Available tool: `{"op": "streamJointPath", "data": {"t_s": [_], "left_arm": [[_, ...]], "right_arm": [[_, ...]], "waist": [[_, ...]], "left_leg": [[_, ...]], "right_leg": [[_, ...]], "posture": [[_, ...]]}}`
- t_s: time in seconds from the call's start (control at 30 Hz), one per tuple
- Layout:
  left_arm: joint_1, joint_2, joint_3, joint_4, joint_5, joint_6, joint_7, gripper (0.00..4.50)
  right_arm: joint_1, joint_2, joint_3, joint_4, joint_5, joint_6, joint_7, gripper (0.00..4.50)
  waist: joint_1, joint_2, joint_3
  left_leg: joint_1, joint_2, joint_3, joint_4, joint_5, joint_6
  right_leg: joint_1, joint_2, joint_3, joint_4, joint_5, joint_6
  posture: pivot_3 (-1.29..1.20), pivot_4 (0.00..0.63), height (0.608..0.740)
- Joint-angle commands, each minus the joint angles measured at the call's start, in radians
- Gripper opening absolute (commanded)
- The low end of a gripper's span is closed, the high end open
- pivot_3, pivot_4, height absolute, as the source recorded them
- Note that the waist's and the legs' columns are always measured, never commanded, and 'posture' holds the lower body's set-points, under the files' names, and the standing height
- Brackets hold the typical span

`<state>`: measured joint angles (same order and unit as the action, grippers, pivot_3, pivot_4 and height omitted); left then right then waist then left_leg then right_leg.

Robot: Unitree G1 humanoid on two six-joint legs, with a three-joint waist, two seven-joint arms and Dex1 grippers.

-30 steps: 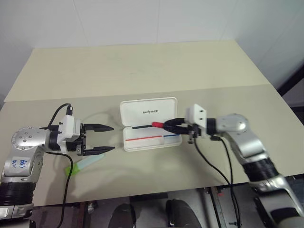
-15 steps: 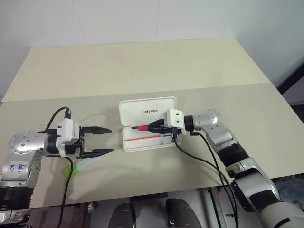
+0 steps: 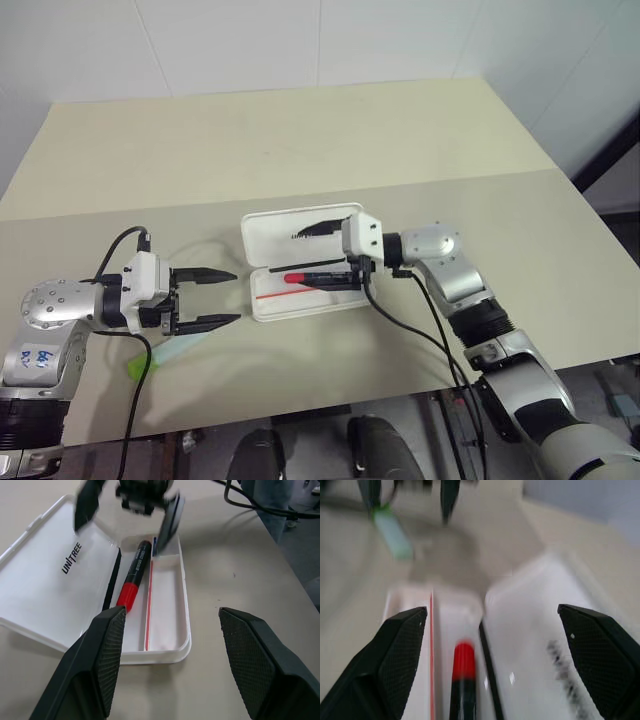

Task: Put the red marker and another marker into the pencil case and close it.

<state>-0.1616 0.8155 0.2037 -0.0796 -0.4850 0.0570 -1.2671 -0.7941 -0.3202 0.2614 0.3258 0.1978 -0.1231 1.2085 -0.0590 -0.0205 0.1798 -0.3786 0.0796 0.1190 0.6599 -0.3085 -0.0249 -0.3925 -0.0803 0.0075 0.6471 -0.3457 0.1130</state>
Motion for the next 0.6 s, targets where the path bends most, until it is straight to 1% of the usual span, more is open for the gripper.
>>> {"op": "streamJointPath", "data": {"t_s": [0.03,0.1,0.2,0.27,0.4,0.53,0.6], "left_arm": [[0.038,0.016,0.057,-0.051,-0.025,0.005,0.017,3.17],[0.085,0.019,0.093,-0.069,-0.029,0.01,0.03,3.17],[0.141,0.018,0.138,-0.091,-0.04,0.025,0.049,3.17],[0.17,0.022,0.158,-0.091,-0.035,0.02,0.049,3.17],[0.241,0.022,0.198,-0.059,-0.018,-0.009,0.033,3.17],[0.298,0.016,0.215,-0.049,-0.016,-0.006,0.039,3.17],[0.352,0.009,0.21,-0.034,0.008,-0.028,0.033,3.17]], "right_arm": [[0.077,-0.052,-0.058,-0.188,0.146,0.118,0.06,4.47],[0.166,-0.125,-0.1,-0.335,0.259,0.215,0.111,4.47],[0.252,-0.206,-0.155,-0.434,0.333,0.296,0.11,4.47],[0.294,-0.251,-0.196,-0.448,0.348,0.313,0.106,4.47],[0.372,-0.335,-0.285,-0.409,0.327,0.279,0.104,4.47],[0.394,-0.365,-0.34,-0.425,0.354,0.291,0.094,4.47],[0.402,-0.379,-0.357,-0.444,0.373,0.305,0.106,4.47]], "waist": [[0.001,0.0,0.0],[0.011,0.0,0.0],[0.018,0.0,0.0],[0.017,-0.001,0.0],[0.016,-0.001,0.0],[0.011,-0.001,0.0],[0.006,-0.001,0.0]], "left_leg": [[0.0,0.0,0.0,0.0,0.0,0.0],[0.0,0.001,-0.001,-0.001,-0.001,0.0],[0.0,0.001,0.0,0.0,-0.005,0.002],[0.0,0.001,0.002,0.002,-0.005,0.002],[0.002,0.0,0.002,0.002,-0.006,0.002],[0.003,0.0,0.003,0.002,-0.007,0.001],[0.003,0.001,0.003,0.002,-0.007,0.001]], "right_leg": [[0.0,0.0,0.0,0.0,0.0,0.0],[0.0,0.0,-0.001,-0.001,0.0,0.0],[0.0,-0.001,-0.001,-0.003,0.0,0.0],[0.0,-0.001,-0.001,-0.005,0.0,0.0],[0.001,0.0,-0.001,-0.007,0.0,0.0],[0.001,0.001,-0.001,-0.006,0.0,-0.002],[0.001,0.001,0.0,-0.006,0.0,-0.002]], "posture": [[0.0,0.15,0.74],[0.0,0.15,0.74],[0.0,0.15,0.74],[0.0,0.15,0.74],[0.0,0.15,0.74],[0.0,0.15,0.74],[0.0,0.15,0.74]]}}
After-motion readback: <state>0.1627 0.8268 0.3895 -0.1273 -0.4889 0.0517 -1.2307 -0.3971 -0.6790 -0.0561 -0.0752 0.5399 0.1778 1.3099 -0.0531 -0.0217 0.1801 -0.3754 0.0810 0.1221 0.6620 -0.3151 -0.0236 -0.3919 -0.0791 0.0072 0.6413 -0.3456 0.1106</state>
